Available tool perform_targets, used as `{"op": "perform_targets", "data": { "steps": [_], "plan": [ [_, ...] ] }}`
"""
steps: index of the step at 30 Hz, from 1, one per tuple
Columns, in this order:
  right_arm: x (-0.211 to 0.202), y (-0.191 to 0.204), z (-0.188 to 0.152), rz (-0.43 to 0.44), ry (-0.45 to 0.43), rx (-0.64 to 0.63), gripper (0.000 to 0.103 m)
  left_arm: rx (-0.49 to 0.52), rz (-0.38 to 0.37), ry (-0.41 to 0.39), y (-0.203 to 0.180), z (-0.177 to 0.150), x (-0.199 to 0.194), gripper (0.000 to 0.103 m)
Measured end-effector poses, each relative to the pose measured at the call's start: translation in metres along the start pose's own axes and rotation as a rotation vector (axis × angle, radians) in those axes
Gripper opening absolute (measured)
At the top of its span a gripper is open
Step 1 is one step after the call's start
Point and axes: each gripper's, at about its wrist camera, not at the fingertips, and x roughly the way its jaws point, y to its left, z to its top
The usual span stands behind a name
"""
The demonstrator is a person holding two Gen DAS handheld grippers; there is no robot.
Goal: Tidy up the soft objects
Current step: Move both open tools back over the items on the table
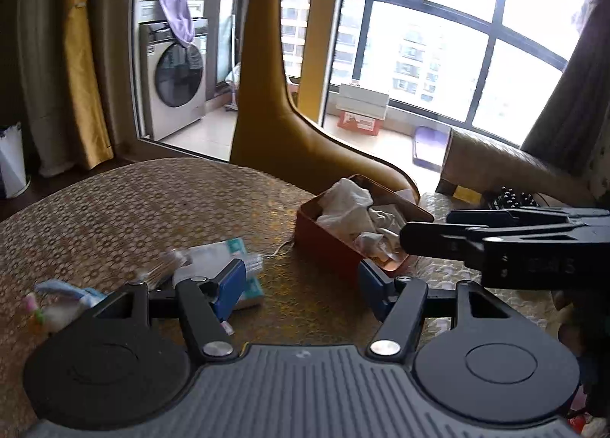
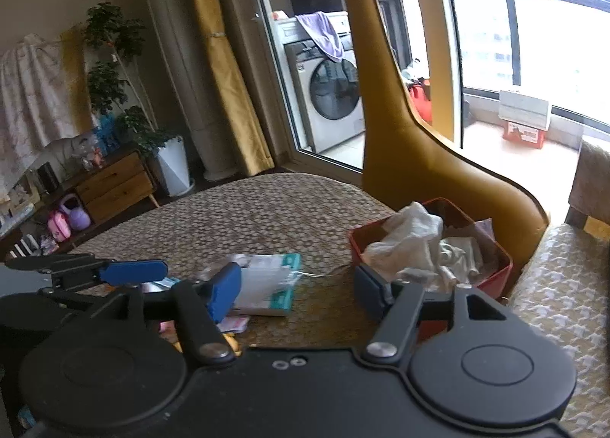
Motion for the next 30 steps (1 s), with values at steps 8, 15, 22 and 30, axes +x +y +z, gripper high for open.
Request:
{"op": "perform_targets", "data": {
  "steps": [8,15,22,30],
  "plan": [
    [-0.013,0.028,-0.015,0.049,-0.038,-0.004,0.081,-0.011,0.028,-0.035,0.020,-0.013,-0.029,0.073],
    [-0.018,0.050,-0.032,0.070,-0.077,-0.017,0.093,-0.024,0.043,-0.047,0.032,-0.025,-0.046,0.082],
    [-0.018,0.064,-0.046,0.100,-0.090,-0.033,0.099,-0.069,0.041,-0.053,0.051,-0.039,-0.055,0.093],
    [-0.011,0.078,-0.059,0.129,-0.072,-0.084,0.103,-0.135,0.021,-0.041,0.078,-0.066,-0.053,0.100]
  ]
}}
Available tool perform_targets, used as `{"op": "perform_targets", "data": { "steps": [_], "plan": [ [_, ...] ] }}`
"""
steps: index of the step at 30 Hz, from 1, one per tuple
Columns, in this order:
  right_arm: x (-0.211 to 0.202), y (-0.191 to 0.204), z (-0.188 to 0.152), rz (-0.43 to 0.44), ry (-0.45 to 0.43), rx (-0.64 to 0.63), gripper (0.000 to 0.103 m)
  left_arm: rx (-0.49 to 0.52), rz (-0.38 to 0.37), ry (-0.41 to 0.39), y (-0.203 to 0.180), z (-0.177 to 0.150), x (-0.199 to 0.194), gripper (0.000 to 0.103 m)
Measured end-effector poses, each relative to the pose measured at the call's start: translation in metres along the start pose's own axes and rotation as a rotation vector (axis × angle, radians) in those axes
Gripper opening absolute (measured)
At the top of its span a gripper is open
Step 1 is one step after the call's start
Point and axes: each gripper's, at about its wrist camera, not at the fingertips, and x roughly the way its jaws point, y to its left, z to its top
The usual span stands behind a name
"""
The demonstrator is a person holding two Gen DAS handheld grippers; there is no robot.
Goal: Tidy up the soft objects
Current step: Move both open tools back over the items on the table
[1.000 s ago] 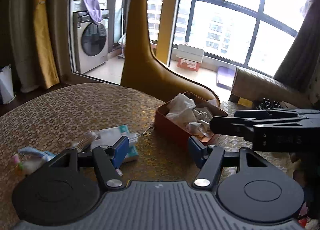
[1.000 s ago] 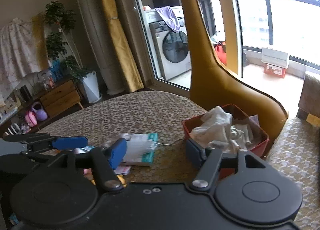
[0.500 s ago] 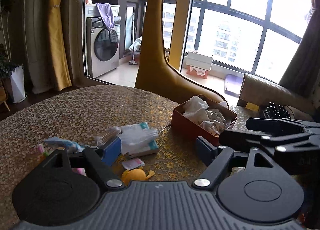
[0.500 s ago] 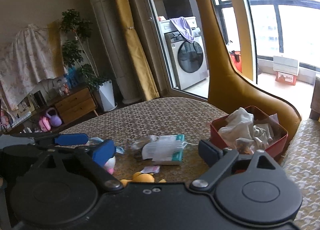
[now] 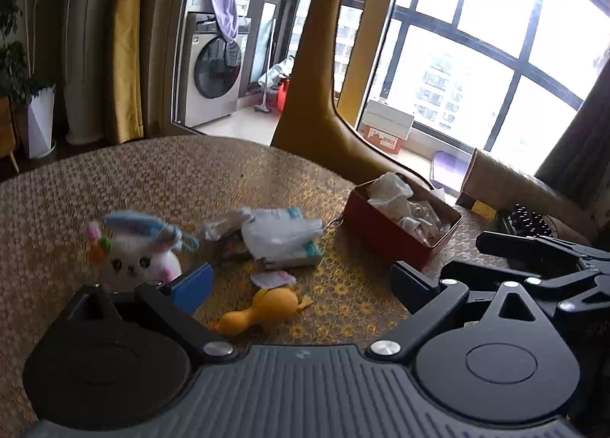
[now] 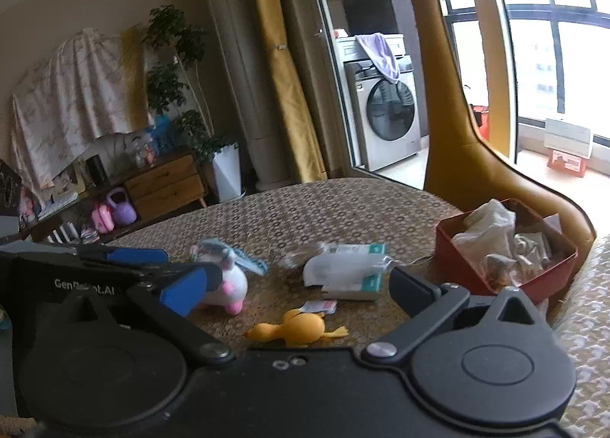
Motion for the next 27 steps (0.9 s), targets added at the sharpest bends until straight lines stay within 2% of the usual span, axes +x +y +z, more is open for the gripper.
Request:
{"op": "perform_targets", "data": {
  "steps": [6,9,15,24,27],
  "plan": [
    [0.013,0.002,-0.008,-0.007,0.031,0.006,0.103,-0.030,0.005,0.001,0.019,-0.023,0.007,0.102],
    [0.021,0.002,-0.012,-0.017,0.054,0.017,0.103,-0.022,0.010,0.028,0.025,-0.033,0.015,0.103],
    [0.043,0.001,-0.018,-0.025,0.113,0.021,0.103,-0.015,0.013,0.029,0.036,-0.051,0.033,0.103],
    [0.091,-0.010,-0.021,-0.049,0.226,0.071,0.103,0.061,-0.043,0.049,0.030,-0.068,0.067,0.103],
    [0.110,-0.015,-0.021,-0.042,0.265,0.080,0.103,0.085,-0.036,0.038,0.027,-0.071,0.076,0.102]
  ]
}}
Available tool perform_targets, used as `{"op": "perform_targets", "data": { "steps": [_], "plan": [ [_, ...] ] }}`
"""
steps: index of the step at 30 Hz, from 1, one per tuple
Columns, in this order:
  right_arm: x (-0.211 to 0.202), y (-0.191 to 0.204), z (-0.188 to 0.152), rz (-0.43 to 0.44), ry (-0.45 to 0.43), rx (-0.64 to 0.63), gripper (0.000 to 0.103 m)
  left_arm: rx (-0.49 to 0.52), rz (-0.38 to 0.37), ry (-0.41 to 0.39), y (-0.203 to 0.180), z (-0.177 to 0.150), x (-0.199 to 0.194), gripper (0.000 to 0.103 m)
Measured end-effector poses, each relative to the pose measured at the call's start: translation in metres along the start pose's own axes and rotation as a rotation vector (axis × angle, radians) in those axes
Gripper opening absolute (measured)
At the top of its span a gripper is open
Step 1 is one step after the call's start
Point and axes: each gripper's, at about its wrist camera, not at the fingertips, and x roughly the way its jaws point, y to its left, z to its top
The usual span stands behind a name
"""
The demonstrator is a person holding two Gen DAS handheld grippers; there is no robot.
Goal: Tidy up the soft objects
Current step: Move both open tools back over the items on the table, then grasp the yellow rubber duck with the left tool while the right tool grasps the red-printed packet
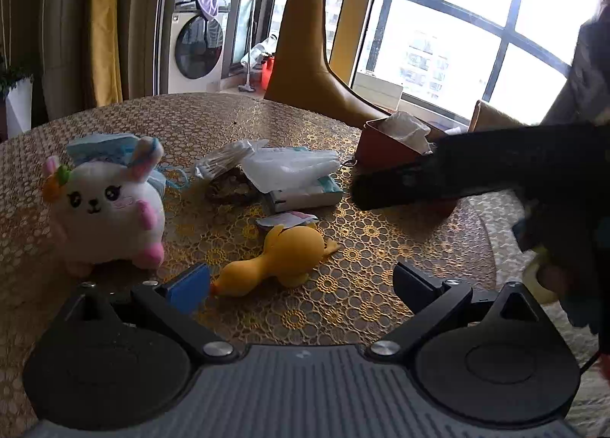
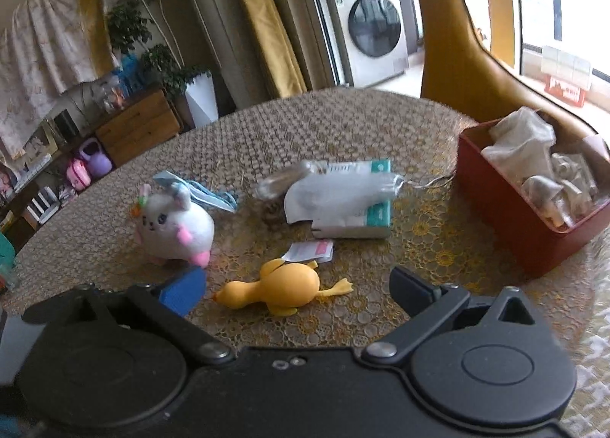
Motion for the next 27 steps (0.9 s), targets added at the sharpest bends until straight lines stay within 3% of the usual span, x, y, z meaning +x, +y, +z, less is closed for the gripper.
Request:
{"op": "perform_targets", "data": {
  "steps": [5,10,20,27],
  "plan": [
    [0.031,-0.004,0.013,0.014,0.069,0.015,0.103,0.060,0.023,-0.011,-0.005,0.000,0.016,0.102],
    [0.059,-0.002,0.028,0.002,0.128,0.000,0.102,0.028,0.030,0.006,-0.001,0.004,0.033,0.102],
    [0.110,0.003,0.046,-0.049,0.244,-0.016,0.099,0.070,0.058,0.028,-0.001,0.006,0.062,0.102],
    [0.133,0.011,0.046,-0.095,0.296,-0.051,0.089,0.091,0.061,0.026,0.002,0.003,0.071,0.101]
  ]
}}
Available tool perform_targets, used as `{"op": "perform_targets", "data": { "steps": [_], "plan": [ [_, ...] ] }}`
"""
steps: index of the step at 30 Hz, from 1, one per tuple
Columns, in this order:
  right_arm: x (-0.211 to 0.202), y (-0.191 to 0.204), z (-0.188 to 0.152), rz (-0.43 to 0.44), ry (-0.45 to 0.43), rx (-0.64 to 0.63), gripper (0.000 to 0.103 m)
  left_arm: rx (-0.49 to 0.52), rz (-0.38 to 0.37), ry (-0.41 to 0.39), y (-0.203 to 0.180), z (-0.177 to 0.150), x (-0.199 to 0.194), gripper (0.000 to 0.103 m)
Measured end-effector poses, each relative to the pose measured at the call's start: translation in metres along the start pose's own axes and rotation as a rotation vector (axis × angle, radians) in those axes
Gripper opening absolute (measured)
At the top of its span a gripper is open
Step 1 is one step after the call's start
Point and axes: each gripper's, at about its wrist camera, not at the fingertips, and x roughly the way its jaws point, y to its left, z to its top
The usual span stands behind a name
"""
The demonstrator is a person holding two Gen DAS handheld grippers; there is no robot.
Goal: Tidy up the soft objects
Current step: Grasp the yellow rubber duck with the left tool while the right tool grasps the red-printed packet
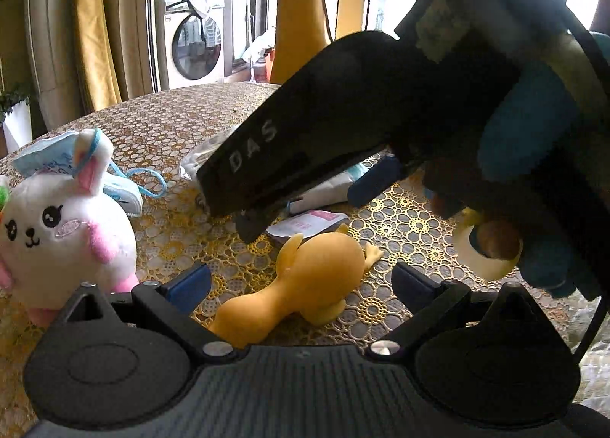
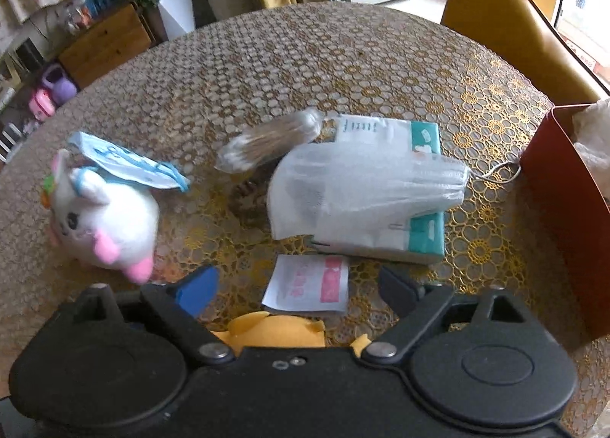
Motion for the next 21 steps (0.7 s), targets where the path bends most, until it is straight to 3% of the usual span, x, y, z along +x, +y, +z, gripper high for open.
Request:
{"op": "perform_targets", "data": {
  "steps": [9,14,16,18,21],
  "plan": [
    [0.013,0.004,-0.001,-0.026,0.025,-0.001,0.077,0.027,-0.021,0.004,-0.004,-0.002,0.007,0.082],
    [0.017,0.006,0.000,-0.037,0.028,-0.005,0.071,0.043,-0.010,0.004,-0.006,0.001,0.010,0.065],
    [0.017,0.008,0.000,-0.041,0.027,-0.012,0.067,0.053,-0.002,0.004,-0.007,0.001,0.010,0.064],
    [0.015,0.009,-0.001,-0.048,0.026,-0.017,0.057,0.054,0.005,0.005,-0.008,0.000,0.010,0.058],
    [0.015,0.010,-0.001,-0.059,0.024,-0.024,0.051,0.028,0.000,0.009,-0.006,0.002,0.009,0.045]
  ]
}}
